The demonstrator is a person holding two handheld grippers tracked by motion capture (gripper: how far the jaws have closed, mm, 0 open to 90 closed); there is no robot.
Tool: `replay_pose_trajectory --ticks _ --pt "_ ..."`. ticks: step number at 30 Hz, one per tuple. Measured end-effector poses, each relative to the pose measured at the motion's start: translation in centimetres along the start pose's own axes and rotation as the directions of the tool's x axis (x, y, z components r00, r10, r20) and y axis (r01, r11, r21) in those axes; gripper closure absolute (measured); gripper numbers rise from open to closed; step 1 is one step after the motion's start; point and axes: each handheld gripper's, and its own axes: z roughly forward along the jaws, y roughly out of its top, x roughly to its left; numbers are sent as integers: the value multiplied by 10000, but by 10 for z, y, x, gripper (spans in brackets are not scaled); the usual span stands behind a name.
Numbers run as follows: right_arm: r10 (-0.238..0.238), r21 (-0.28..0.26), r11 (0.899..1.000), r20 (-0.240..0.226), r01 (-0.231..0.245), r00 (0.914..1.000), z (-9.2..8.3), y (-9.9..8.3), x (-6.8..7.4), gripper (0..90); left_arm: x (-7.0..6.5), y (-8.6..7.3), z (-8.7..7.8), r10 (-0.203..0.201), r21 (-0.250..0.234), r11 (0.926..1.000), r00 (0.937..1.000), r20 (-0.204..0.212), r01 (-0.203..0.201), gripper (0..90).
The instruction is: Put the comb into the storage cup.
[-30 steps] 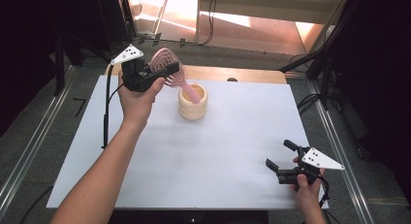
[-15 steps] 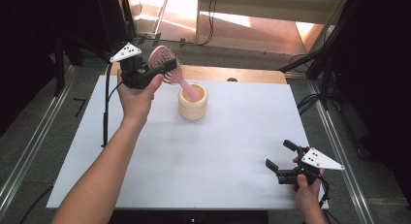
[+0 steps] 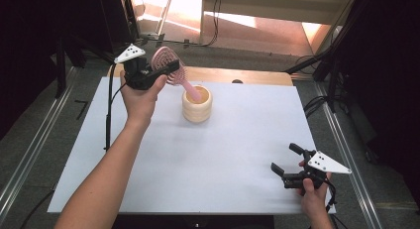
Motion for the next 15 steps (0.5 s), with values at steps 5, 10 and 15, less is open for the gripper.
replay_pose_trajectory --ticks 5,10,15 --pt "-22 -18 10000 0 22 10000 0 0 0 0 2 -3 4 -33 76 10000 10000 -52 33 635" --pt "-32 -41 10000 10 32 10000 0 0 -1 0 3 -7 7 -48 134 9999 9999 -114 50 635" --pt "-11 -12 10000 -27 11 10000 0 0 0 0 3 -10 10 -17 224 9997 9998 -190 21 635"
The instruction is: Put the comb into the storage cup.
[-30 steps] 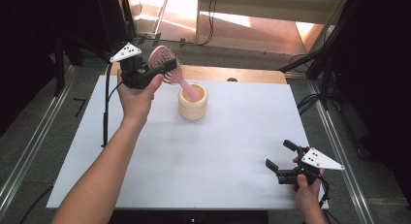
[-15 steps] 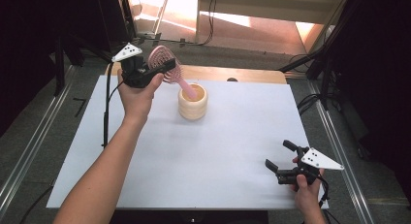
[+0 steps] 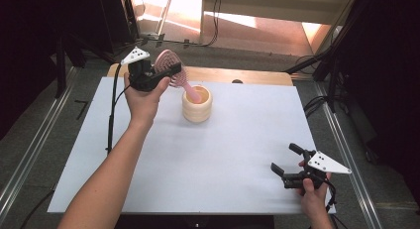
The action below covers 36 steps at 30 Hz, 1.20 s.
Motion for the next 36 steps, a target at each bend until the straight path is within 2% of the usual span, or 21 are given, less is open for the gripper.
replay_pose_trajectory --ticks 36 --pt "10 30 10000 2 -10 10000 0 0 0 0 4 -28 20 -83 603 9981 9996 -274 100 634"
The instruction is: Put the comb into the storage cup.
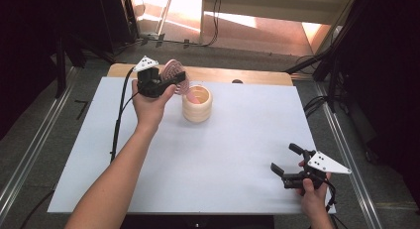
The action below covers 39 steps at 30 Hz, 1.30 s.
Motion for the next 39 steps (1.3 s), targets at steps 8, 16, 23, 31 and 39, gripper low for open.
replay_pose_trajectory --ticks 8,16,23,31,39 --pt "-33 -10 10000 8 33 10000 0 0 0 0 -1 -4 5 36 186 9998 10000 17 -37 635" --pt "-32 -7 10000 13 32 10000 0 0 0 0 -2 -9 9 -21 267 9996 10000 20 20 634" --pt "-32 -4 10000 19 32 10000 0 0 -1 0 0 -15 13 -68 417 9991 10000 -32 70 634" --pt "-57 -3 10000 35 57 10000 0 0 0 0 0 -20 16 -131 478 9988 9999 19 130 634" --pt "-56 16 10000 38 56 10000 0 0 0 0 -4 -24 22 -123 638 9979 9999 67 119 631"
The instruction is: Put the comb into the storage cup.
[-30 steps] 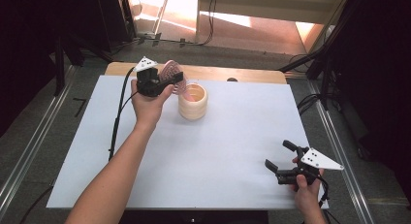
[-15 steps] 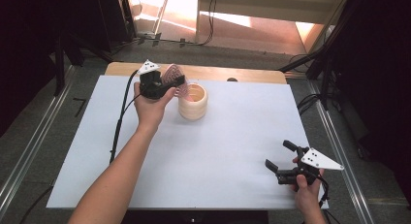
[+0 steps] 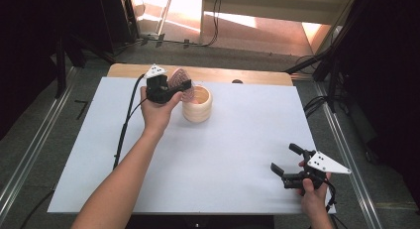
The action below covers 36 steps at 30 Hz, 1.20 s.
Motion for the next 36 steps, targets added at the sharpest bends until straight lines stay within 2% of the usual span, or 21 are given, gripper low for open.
replay_pose_trajectory --ticks 9,11,16,18,21,25,28,30,32,34,36 --pt "-9 -12 10000 -9 9 10000 0 0 0 0 -3 -2 3 -29 35 10000 10000 30 29 626" --pt "-12 -4 10000 3 12 10000 0 0 0 0 -2 -2 4 -120 82 9999 9998 155 119 624" --pt "-15 28 10000 -2 15 10000 1 0 1 0 2 -4 4 -246 141 9996 9996 -114 247 607" --pt "-5 37 10000 -2 5 10000 0 0 1 0 4 -5 4 -315 162 9994 9995 31 315 566" --pt "17 34 10000 -13 -17 10000 0 0 0 0 3 -7 5 -242 184 9995 9997 34 241 496" --pt "20 57 10000 -9 -20 10000 0 0 0 0 3 -7 5 -340 183 9993 9994 20 340 247" --pt "15 44 10000 -14 -15 10000 1 0 0 0 1 -6 3 -159 115 9998 9998 72 158 124" --pt "-4 22 10000 -14 4 10000 1 0 0 0 -2 -5 0 150 46 9999 9997 -182 -150 0" --pt "9 21 10000 -12 -9 10000 1 -1 0 0 -2 -5 -3 69 -100 9999 10000 -34 -69 0" --pt "18 46 10000 -12 -18 10000 2 -1 0 0 0 -5 -6 -8 -132 9999 9999 -137 7 0" --pt "-14 48 10000 -36 14 10000 2 -1 0 0 2 -6 -8 -6 -159 9999 10000 -5 6 0"
